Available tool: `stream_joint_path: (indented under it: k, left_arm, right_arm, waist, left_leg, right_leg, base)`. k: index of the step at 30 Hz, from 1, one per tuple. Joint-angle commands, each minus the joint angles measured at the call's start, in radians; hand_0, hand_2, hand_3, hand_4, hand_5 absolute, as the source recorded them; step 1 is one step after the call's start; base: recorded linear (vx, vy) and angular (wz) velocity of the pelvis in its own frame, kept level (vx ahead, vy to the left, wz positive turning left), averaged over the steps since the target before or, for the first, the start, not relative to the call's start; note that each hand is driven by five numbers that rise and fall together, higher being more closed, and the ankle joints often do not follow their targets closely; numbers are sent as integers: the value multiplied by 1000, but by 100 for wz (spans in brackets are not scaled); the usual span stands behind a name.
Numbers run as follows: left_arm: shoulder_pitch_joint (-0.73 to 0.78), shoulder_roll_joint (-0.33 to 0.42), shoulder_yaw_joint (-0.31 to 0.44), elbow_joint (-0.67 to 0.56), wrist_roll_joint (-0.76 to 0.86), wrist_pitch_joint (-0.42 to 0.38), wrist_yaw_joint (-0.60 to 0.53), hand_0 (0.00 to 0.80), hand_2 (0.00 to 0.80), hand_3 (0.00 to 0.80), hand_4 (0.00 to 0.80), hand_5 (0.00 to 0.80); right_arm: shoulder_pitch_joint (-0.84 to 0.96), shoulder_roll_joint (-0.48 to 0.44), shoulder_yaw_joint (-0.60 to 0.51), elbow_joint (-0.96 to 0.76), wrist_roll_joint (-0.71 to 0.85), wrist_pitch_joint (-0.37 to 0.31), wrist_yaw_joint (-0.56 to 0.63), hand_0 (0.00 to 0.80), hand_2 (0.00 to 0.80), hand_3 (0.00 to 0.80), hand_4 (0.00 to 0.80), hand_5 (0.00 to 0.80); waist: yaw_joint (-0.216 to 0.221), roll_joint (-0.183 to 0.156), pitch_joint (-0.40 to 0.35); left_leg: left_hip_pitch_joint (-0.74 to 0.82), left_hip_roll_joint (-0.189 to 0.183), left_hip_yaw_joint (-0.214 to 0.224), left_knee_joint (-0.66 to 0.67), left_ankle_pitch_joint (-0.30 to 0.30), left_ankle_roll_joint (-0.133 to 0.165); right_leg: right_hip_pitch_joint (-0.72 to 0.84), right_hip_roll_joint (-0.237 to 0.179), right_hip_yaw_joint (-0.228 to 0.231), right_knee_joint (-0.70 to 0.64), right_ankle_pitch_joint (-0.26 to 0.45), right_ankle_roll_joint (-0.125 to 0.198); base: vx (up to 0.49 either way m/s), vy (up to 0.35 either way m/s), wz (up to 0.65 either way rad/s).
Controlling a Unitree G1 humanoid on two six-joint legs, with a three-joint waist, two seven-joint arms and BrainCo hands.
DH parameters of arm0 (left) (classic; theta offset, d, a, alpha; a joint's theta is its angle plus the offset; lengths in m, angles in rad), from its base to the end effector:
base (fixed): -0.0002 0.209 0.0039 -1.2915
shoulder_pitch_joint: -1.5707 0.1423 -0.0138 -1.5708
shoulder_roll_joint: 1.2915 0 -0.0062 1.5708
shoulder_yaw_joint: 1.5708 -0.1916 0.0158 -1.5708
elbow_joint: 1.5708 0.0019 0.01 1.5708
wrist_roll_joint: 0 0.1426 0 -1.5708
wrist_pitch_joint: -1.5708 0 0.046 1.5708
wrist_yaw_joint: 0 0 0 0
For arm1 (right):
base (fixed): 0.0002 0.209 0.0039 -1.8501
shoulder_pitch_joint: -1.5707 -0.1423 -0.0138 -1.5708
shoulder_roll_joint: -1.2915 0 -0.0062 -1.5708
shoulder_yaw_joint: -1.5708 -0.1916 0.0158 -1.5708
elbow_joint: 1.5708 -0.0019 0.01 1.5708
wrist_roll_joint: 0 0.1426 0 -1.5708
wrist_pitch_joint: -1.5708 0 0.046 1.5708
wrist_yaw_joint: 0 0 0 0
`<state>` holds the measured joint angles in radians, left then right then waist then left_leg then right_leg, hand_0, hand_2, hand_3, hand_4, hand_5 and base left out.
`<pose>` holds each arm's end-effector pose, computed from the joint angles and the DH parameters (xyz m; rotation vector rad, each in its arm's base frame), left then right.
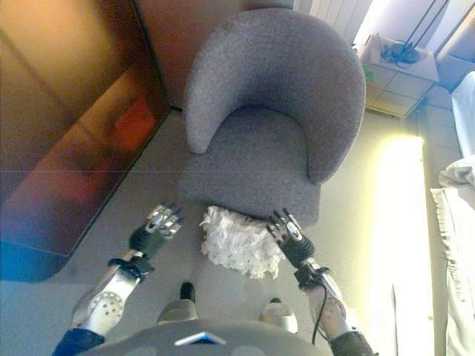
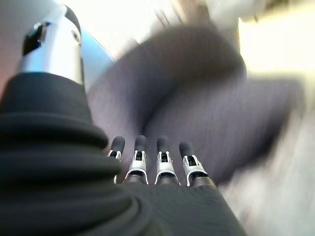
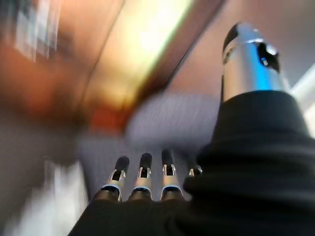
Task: Pick up the cushion and take it to the sofa
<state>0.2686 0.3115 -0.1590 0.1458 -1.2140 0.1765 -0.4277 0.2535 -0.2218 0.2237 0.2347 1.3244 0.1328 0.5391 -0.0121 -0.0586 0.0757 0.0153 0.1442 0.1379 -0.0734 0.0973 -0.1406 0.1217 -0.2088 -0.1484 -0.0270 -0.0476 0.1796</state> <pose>0.1279 0.1939 -0.0366 -1.0236 0.3877 -0.2939 0.1236 -0.1655 -0.0526 1.2342 0.3264 0.3380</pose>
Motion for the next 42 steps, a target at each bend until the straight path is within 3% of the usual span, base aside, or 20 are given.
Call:
stream_joint_path:
  k: [1, 6, 11, 20, 22, 24, 26, 30, 34, 42]
  left_arm:
    - [-43, -48, 2, 8, -241, 110, -223, 0, 0, 0, 0, 0]
    - [-31, -54, -3, -12, -156, 53, -203, 0, 0, 0, 0, 0]
    - [-21, -43, 19, -26, -172, 81, -187, 0, 0, 0, 0, 0]
    - [-25, -9, -4, -36, -62, 5, -147, 0, 0, 0, 0, 0]
    - [-24, 24, -9, -27, 79, -84, -78, 0, 0, 0, 0, 0]
    - [-36, 70, -19, 7, 337, -227, 104, 0, 0, 0, 0, 0]
    - [-81, 118, -24, 33, 545, -315, 252, 0, 0, 0, 0, 0]
    - [-254, 177, -45, 153, 690, -391, 470, 0, 0, 0, 0, 0]
    - [-351, 177, -109, 217, 775, -437, 557, 0, 0, 0, 0, 0]
    - [-497, 142, -158, 349, 752, -475, 591, 0, 0, 0, 0, 0]
  right_arm:
    - [-63, 23, -23, -84, 194, 68, 224, 0, 0, 0, 0, 0]
    - [-44, 27, -11, -84, 77, 38, 158, 0, 0, 0, 0, 0]
    - [-4, 10, -16, -104, 65, 46, 158, 0, 0, 0, 0, 0]
    - [-13, -15, 3, -104, 22, -15, 119, 0, 0, 0, 0, 0]
    - [-11, -25, 8, -92, -56, -72, 37, 0, 0, 0, 0, 0]
    - [-23, -61, 17, -42, -331, -188, -178, 0, 0, 0, 0, 0]
    - [-56, -104, 28, 11, -549, -243, -352, 0, 0, 0, 0, 0]
    - [-186, -160, 23, 96, -603, -322, -456, 0, 0, 0, 0, 0]
    - [-305, -173, 13, 181, -647, -337, -606, 0, 0, 0, 0, 0]
    - [-472, -200, 45, 256, -700, -338, -688, 0, 0, 0, 0, 0]
  waist:
    - [-1, 28, -30]
    - [-14, 32, -42]
    - [-22, 33, -51]
    - [-20, 35, -47]
    - [-19, 36, -44]
    - [-19, 36, -30]
    - [-20, 38, -1]
    - [-31, 45, 116]
    - [-41, 56, 198]
    - [-39, 73, 291]
  left_leg:
    - [-19, 73, 18, 97, -90, 15]
    - [-6, 68, 20, 97, -102, 15]
    - [5, 60, 20, 77, -97, 16]
    - [5, 50, 12, 56, -91, 15]
    - [-2, 50, 8, 66, -93, 15]
    - [-18, 51, 2, 99, -101, 14]
    - [-77, 51, -16, 152, -104, 15]
    - [-293, 79, -61, 309, -105, 2]
    - [-447, 97, -92, 430, -122, -14]
    - [-703, 101, -118, 655, -195, -13]
  right_leg:
    - [-85, -78, 2, 10, 95, 65]
    - [-97, -73, 24, 17, 91, 62]
    - [-96, -69, 23, 3, 99, 60]
    - [-106, -76, 13, -1, 109, 65]
    - [-113, -78, 15, 9, 106, 66]
    - [-126, -82, 23, 46, 93, 66]
    - [-176, -89, 44, 110, 74, 64]
    - [-362, -97, 84, 242, 61, 38]
    - [-513, -97, 117, 344, 52, 29]
    - [-786, -103, 148, 606, -13, 11]
  base:
    - [26, 4, -5]
    - [2, 3, -2]
    - [5, 1, -2]
    - [-11, 3, 0]
    - [0, 0, 0]
    - [15, -5, 0]
    - [-132, -5, -4]
    - [-380, -20, 5]
    - [-273, -3, -2]
    - [-183, 16, -10]
